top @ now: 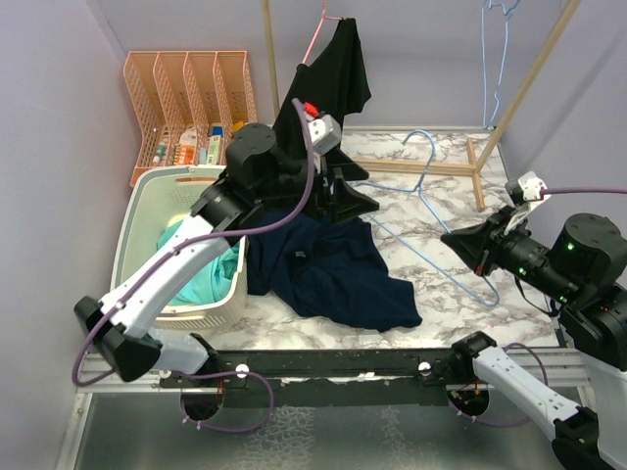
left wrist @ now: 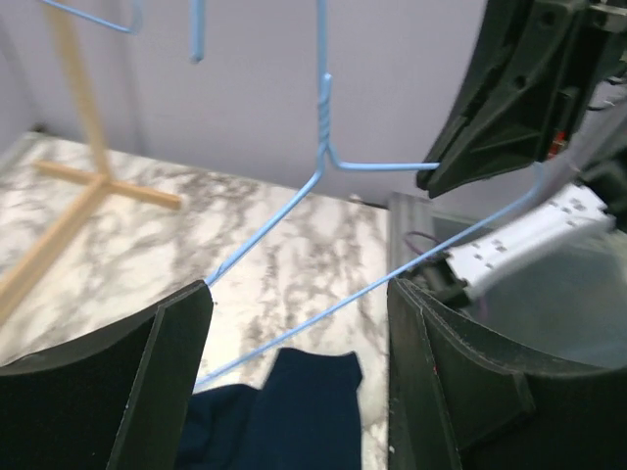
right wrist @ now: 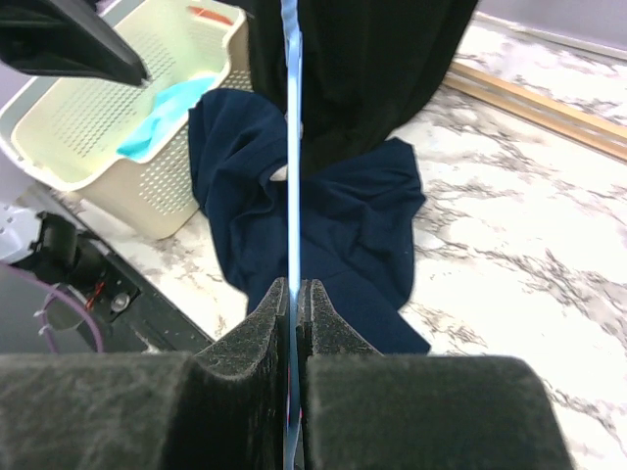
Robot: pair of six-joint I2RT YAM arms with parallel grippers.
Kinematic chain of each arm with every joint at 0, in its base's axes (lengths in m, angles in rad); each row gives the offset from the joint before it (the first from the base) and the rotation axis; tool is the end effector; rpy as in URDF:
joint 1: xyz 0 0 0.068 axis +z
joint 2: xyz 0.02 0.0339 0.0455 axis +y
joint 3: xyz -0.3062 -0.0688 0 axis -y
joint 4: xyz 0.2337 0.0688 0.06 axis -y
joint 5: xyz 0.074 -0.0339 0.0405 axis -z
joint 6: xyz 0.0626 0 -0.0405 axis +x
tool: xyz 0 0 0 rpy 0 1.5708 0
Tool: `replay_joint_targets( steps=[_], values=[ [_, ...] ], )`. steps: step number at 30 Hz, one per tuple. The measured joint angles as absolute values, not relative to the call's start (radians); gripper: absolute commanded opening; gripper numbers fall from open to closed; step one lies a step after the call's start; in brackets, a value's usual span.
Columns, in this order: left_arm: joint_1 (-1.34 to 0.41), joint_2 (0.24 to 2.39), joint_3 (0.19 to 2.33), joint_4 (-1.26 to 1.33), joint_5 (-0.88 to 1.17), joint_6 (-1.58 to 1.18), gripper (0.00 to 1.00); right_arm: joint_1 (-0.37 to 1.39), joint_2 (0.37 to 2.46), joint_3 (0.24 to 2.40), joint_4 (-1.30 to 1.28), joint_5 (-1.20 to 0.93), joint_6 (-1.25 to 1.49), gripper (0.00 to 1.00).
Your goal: Remove the t-shirt from the hanger
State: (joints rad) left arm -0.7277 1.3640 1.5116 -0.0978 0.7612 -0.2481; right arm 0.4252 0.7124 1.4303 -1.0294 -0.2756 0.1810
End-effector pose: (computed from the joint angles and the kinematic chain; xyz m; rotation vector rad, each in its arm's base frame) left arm 0.1943 -0.2309 0.5128 1.0113 1.3642 -1.3245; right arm 0.0409 0.0372 0.4714 -0.4256 1.8786 0.6704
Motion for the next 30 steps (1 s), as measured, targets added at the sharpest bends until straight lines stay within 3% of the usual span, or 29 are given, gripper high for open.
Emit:
replay_joint_targets(
  steps=[7,12,23,30],
  values=[
    [-0.728,1.088,1.265,-0.095,0.488,-0.210,0.73,0.425,0.740,1.431,-1.014,-0.065,0.237,0.01],
    [-0.728,0.976,1.132,-0.091,0.380,-0.205,0.73,0.425,0.868,1.428,-0.910,0.061,0.261,0.01],
    [-0.728,0.867,1.009,-0.108,0.296,-0.199,0.72,0.425,1.226,1.530,-0.611,0.330,0.257,0.01],
    [-0.728,0.832,0.955,-0.111,0.282,-0.193,0.72,0.423,1.265,1.589,-0.376,0.461,0.195,0.01]
  ],
)
